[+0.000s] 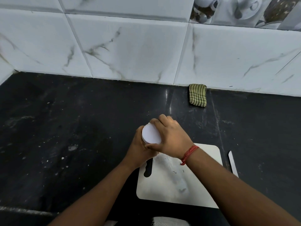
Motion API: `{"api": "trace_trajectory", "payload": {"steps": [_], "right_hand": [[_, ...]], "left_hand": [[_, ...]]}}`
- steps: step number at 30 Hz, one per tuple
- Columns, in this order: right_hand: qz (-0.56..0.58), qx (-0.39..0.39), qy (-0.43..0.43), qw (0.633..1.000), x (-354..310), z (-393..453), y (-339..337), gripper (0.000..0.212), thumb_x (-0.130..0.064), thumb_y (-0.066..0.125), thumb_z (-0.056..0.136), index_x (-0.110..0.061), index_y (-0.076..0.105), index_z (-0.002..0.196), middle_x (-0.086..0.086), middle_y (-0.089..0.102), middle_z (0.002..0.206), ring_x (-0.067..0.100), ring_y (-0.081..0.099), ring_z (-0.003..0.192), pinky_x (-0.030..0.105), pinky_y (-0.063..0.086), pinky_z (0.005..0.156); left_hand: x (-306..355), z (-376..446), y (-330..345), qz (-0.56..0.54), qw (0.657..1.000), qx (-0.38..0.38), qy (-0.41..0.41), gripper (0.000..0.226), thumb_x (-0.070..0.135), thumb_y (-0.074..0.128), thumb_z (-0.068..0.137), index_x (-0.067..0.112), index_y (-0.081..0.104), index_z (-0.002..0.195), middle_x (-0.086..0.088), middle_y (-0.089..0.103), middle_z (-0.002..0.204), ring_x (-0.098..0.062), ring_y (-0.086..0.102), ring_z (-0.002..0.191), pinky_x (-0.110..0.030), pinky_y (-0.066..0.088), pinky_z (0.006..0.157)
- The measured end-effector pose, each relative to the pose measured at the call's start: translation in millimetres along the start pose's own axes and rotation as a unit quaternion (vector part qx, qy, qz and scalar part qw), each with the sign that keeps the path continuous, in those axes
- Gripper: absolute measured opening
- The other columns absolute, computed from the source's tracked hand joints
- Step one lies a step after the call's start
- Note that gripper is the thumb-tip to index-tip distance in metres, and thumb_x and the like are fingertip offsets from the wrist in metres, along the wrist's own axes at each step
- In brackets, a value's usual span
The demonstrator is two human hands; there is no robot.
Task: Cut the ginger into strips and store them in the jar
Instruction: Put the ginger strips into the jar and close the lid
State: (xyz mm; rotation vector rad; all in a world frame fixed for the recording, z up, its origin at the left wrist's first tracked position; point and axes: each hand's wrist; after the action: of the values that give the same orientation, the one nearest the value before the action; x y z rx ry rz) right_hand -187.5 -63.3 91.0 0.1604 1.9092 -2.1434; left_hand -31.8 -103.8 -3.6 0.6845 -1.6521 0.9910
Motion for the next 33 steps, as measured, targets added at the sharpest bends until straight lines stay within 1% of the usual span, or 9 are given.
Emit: {"api": "trace_trajectory", "payload": {"steps": [4, 7, 11, 15, 21, 24, 29, 31, 33], "right_hand": [[0.01, 0.04, 0.019, 0.999, -3.3, -0.3, 15.5, 0.081, -0.078, 0.051, 0.075, -0.019, 0.048, 0.13, -0.004, 0.045, 0.109, 0.015, 0.042, 0.091, 0.031, 0.042, 0.084], [-0.023, 0.04, -0.017, 0.999, 0.9, 5.0, 16.4, 0.083, -0.081, 0.042, 0.078, -0.017, 0.048, 0.13, -0.003, 0.048, 0.11, 0.016, 0.042, 0.09, 0.032, 0.042, 0.083], [-0.067, 0.043, -0.048, 0.996, 2.4, 8.8, 14.1, 0.079, -0.079, 0.036, 0.081, -0.016, 0.054, 0.125, -0.001, 0.053, 0.105, 0.017, 0.042, 0.084, 0.034, 0.043, 0.077], [-0.07, 0.059, -0.005, 0.996, -4.5, 5.6, 18.0, 0.075, -0.079, 0.036, 0.081, -0.018, 0.057, 0.12, -0.003, 0.056, 0.102, 0.018, 0.044, 0.081, 0.033, 0.04, 0.076], [-0.046, 0.081, 0.069, 0.993, -14.1, 0.3, 22.4, 0.071, -0.078, 0.039, 0.079, -0.022, 0.057, 0.118, -0.005, 0.055, 0.101, 0.017, 0.046, 0.084, 0.034, 0.042, 0.079], [0.005, 0.094, 0.113, 0.989, -19.4, -3.9, 27.5, 0.072, -0.077, 0.045, 0.077, -0.023, 0.053, 0.124, -0.005, 0.05, 0.103, 0.015, 0.043, 0.088, 0.031, 0.046, 0.077], [0.099, 0.066, 0.134, 0.984, -18.0, -12.8, 27.4, 0.089, -0.081, 0.049, 0.073, -0.025, 0.035, 0.141, -0.006, 0.038, 0.113, 0.012, 0.038, 0.105, 0.027, 0.046, 0.085], [0.153, 0.056, 0.14, 0.977, -13.2, -20.6, 25.6, 0.092, -0.08, 0.05, 0.073, -0.025, 0.03, 0.145, -0.006, 0.037, 0.122, 0.012, 0.037, 0.114, 0.026, 0.043, 0.091], [0.208, 0.051, 0.153, 0.965, -8.1, -30.2, 27.8, 0.089, -0.076, 0.05, 0.076, -0.023, 0.031, 0.144, -0.006, 0.036, 0.126, 0.012, 0.038, 0.12, 0.028, 0.042, 0.098]], "left_hand": [[1.0, -0.5, 1.2, 0.005, 1.0, -0.003, -0.002, 0.099, 0.009, 0.092, 0.069, 0.036, 0.026, 0.137, 0.016, 0.048, 0.132, 0.01, 0.052, 0.117, -0.01, 0.049, 0.087], [-0.9, 0.6, -1.1, 0.013, 1.0, -0.007, -0.001, 0.099, 0.01, 0.092, 0.069, 0.036, 0.026, 0.139, 0.016, 0.048, 0.134, 0.008, 0.053, 0.119, -0.011, 0.048, 0.088], [-4.0, 5.1, 1.8, 0.025, 1.0, -0.002, 0.003, 0.099, 0.016, 0.094, 0.069, 0.022, 0.032, 0.146, 0.018, 0.05, 0.135, 0.009, 0.052, 0.122, -0.007, 0.045, 0.091], [-5.1, 5.9, 5.1, 0.032, 0.999, 0.009, 0.006, 0.095, 0.021, 0.095, 0.067, 0.02, 0.037, 0.142, 0.013, 0.054, 0.134, 0.001, 0.055, 0.124, -0.014, 0.049, 0.095], [2.6, -0.4, 7.6, -0.002, 0.999, 0.03, 0.014, 0.089, 0.003, 0.091, 0.07, 0.022, 0.035, 0.136, 0.011, 0.053, 0.13, 0.01, 0.056, 0.116, -0.009, 0.047, 0.088], [5.5, -2.0, 7.0, 0.0, 1.0, 0.012, 0.011, 0.093, 0.006, 0.091, 0.071, 0.023, 0.031, 0.14, 0.015, 0.05, 0.131, 0.011, 0.054, 0.118, -0.006, 0.046, 0.087], [6.8, -9.3, 0.3, -0.02, 1.0, -0.01, -0.004, 0.094, 0.008, 0.091, 0.073, 0.048, 0.029, 0.131, 0.02, 0.047, 0.134, 0.015, 0.052, 0.118, -0.008, 0.047, 0.086], [4.0, -13.0, -2.8, -0.026, 0.999, -0.025, -0.01, 0.092, 0.004, 0.088, 0.076, 0.047, 0.029, 0.133, 0.02, 0.046, 0.136, 0.016, 0.052, 0.117, -0.008, 0.049, 0.085], [2.8, -16.3, -7.0, -0.039, 0.999, -0.033, -0.017, 0.098, 0.006, 0.087, 0.077, 0.044, 0.026, 0.144, 0.015, 0.047, 0.141, 0.01, 0.051, 0.124, -0.014, 0.051, 0.09]]}}
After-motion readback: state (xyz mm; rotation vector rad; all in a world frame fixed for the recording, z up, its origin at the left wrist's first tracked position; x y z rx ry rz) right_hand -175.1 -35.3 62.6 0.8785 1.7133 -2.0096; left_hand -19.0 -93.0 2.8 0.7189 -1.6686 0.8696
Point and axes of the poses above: each hand's wrist, its own z-axis towards the middle knuckle, its own y-axis out of the palm, x = y × z
